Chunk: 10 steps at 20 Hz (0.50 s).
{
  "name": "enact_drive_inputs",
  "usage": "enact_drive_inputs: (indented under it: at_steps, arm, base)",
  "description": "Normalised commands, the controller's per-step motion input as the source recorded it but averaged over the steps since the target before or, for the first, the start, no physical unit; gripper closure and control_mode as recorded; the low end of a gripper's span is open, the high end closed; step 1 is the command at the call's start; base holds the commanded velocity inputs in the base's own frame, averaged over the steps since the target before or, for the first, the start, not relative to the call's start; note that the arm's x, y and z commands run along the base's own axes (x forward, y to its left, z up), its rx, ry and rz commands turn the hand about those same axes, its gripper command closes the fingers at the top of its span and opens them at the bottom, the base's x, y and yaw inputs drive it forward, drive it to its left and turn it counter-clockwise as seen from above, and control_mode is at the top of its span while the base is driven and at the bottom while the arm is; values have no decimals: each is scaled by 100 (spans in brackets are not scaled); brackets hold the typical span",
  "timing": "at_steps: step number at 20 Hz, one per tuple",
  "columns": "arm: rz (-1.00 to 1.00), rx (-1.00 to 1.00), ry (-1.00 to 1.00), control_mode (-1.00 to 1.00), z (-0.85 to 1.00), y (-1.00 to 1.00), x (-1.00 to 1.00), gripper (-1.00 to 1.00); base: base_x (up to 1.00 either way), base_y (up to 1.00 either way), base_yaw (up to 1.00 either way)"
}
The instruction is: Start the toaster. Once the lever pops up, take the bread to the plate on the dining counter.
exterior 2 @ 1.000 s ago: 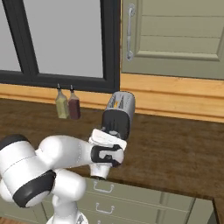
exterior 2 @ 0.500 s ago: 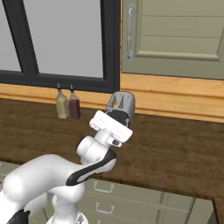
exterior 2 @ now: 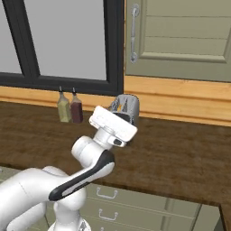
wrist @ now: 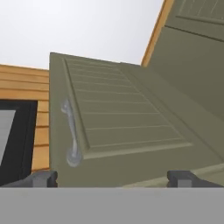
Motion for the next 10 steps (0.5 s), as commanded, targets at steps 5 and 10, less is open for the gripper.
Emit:
enact_drive_inputs:
  at_steps: [5,10]
  arm:
    - [1,18,17,-100,91,35,-2,-100]
    - [6,30,25,-100,50,38,0,-100]
  base:
    - [0,0,0]
    - [0,0,0]
